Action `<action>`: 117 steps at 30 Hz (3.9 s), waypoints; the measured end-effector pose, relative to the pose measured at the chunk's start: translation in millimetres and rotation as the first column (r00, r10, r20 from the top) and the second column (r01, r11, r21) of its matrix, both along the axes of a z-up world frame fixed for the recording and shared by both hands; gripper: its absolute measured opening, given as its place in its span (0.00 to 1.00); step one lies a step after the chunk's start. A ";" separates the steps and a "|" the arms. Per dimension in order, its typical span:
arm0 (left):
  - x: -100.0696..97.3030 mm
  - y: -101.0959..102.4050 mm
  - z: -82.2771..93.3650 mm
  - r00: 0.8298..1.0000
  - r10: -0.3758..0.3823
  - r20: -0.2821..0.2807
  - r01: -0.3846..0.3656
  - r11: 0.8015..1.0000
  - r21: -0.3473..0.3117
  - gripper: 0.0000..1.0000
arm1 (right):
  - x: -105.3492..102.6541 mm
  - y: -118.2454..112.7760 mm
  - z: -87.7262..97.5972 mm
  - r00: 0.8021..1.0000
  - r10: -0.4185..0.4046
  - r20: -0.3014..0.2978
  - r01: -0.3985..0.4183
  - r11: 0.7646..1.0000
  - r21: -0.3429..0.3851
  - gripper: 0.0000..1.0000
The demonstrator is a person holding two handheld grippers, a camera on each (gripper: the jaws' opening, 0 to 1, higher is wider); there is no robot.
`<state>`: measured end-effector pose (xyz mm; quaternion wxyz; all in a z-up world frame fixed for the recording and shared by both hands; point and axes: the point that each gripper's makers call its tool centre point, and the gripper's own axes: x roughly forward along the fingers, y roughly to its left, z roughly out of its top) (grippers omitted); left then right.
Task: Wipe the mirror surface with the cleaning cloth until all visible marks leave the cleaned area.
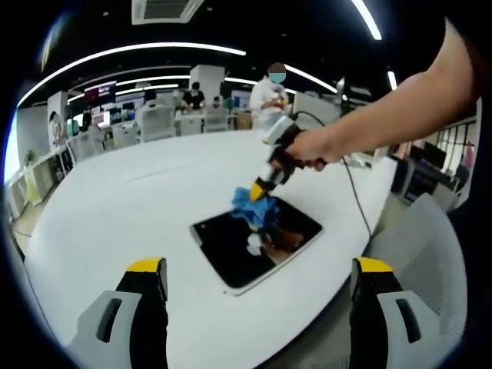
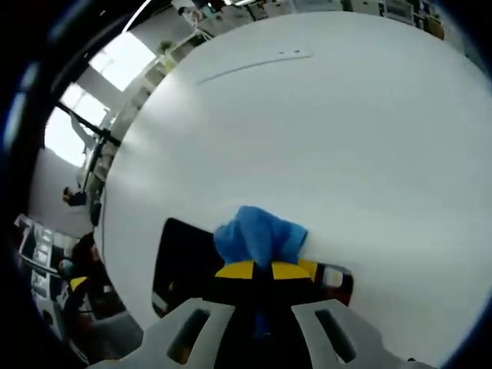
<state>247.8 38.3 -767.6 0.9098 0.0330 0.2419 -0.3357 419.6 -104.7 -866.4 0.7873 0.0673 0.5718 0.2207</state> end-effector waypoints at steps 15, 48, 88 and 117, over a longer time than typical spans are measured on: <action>0.7 1.4 1.4 1.000 0.006 0.008 -0.006 1.000 0.004 1.00 | -16.5 1.8 -2.7 1.000 0.000 0.015 0.000 1.000 0.004 0.00; -1.3 -1.8 -0.1 1.000 -0.005 0.011 0.005 1.000 0.008 1.00 | -66.3 0.6 1.3 0.998 -0.051 0.035 0.050 0.998 0.050 0.00; -1.4 9.0 -17.0 0.999 -0.015 -0.032 0.016 1.000 0.025 1.00 | -126.2 0.7 -2.1 1.000 -0.021 0.001 0.021 0.994 0.111 0.00; 0.7 6.2 -11.9 1.000 -0.020 -0.005 0.020 1.000 -0.010 1.00 | -132.2 -0.9 -1.3 1.000 -0.004 -0.007 0.005 0.991 0.137 0.00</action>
